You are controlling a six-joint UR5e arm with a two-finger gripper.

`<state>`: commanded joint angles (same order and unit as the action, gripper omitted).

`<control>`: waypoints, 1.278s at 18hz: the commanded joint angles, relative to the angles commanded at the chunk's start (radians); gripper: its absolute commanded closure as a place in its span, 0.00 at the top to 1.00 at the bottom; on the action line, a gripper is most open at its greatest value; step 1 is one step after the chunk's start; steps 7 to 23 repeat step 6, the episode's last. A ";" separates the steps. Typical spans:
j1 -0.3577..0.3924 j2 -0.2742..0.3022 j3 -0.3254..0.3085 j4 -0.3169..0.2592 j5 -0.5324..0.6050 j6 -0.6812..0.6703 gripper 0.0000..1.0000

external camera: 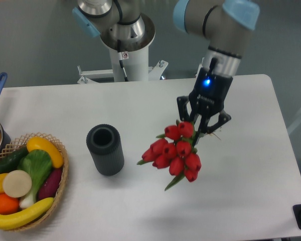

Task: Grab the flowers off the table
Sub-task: 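Lift the gripped tulip bunch up off the table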

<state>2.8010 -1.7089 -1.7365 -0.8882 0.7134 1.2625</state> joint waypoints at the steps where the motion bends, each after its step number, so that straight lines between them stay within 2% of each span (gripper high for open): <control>1: 0.008 0.000 0.000 0.000 -0.009 0.000 0.27; 6: 0.037 0.014 -0.008 0.000 -0.068 0.000 0.27; 23: 0.037 0.014 -0.008 0.000 -0.068 0.000 0.27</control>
